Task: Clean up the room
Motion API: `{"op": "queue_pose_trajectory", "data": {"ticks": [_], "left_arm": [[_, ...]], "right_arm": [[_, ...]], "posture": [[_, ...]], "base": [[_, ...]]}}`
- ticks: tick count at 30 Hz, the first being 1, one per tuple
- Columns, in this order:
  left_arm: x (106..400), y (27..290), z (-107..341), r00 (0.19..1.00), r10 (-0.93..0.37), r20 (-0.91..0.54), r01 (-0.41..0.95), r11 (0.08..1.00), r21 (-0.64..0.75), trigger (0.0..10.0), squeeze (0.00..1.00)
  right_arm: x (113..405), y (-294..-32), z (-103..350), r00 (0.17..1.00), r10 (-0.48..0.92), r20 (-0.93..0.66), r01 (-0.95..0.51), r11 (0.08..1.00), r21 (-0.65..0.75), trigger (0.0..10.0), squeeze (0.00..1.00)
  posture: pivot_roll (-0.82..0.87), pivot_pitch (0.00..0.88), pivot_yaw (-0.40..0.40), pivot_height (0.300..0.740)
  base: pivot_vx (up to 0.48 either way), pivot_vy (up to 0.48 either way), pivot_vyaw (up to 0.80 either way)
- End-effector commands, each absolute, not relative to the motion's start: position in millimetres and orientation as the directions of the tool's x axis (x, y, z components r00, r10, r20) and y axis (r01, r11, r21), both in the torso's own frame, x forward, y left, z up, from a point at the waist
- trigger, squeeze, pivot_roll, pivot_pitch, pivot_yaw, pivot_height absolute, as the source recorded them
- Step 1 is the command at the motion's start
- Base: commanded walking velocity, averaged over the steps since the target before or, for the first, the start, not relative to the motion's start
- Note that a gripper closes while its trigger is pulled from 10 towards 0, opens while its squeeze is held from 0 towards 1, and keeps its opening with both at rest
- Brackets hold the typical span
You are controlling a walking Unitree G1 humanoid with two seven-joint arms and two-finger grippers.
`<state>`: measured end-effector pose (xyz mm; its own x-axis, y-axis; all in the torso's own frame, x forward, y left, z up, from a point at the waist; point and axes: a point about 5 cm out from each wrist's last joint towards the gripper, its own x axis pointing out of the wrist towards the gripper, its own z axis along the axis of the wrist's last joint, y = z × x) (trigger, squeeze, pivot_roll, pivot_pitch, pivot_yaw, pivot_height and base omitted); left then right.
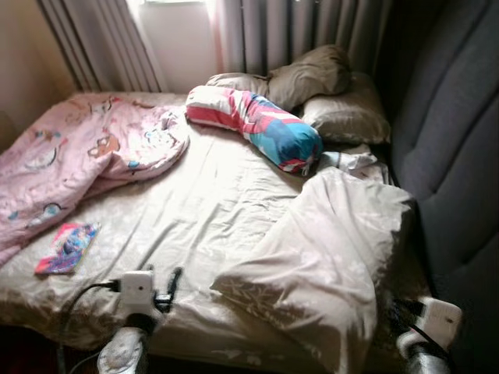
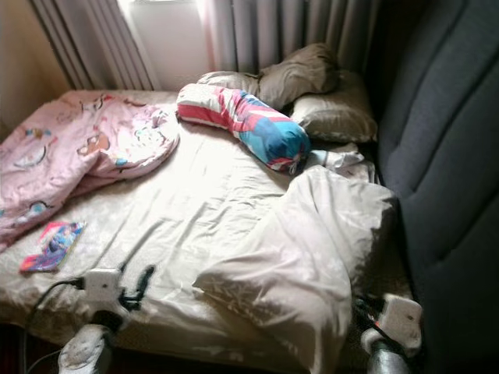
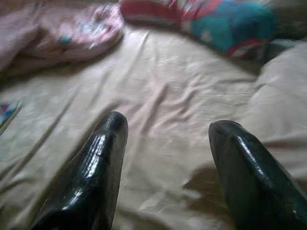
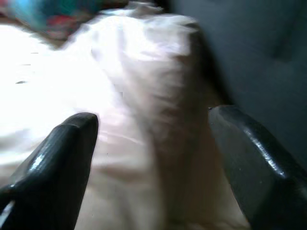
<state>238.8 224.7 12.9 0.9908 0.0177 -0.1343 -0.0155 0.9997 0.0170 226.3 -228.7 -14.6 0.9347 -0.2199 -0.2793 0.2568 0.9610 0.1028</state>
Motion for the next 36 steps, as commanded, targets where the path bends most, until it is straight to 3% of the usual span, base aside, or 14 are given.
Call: {"op": "queue_pose_trajectory", "data": {"ticks": [1,15,36], "left_arm": [[242,219,14,0.991,-0.001,-0.134,0.002,1.0,0.009,10.0,0.0],[249,222,22,0.994,0.006,-0.112,-0.005,1.0,0.013,10.0,0.0],[253,218,24,0.994,0.002,-0.109,-0.002,1.0,0.0,10.0,0.0]], "right_arm": [[215,-235,-23,0.914,-0.239,-0.326,0.283,0.955,0.092,10.0,0.0],[224,-236,-22,0.916,-0.218,-0.337,0.265,0.959,0.099,10.0,0.0],[234,-224,-17,0.944,-0.088,-0.318,0.092,0.996,-0.003,10.0,0.0]], "posture": [[-0.1,0.0,0.024,0.74],[-0.1,0.008,0.033,0.74],[-0.11,0.027,0.025,0.74]], "base": [[0.0,0.0,0.0],[0.0,0.0,0.0],[0.0,0.0,0.0]]}}
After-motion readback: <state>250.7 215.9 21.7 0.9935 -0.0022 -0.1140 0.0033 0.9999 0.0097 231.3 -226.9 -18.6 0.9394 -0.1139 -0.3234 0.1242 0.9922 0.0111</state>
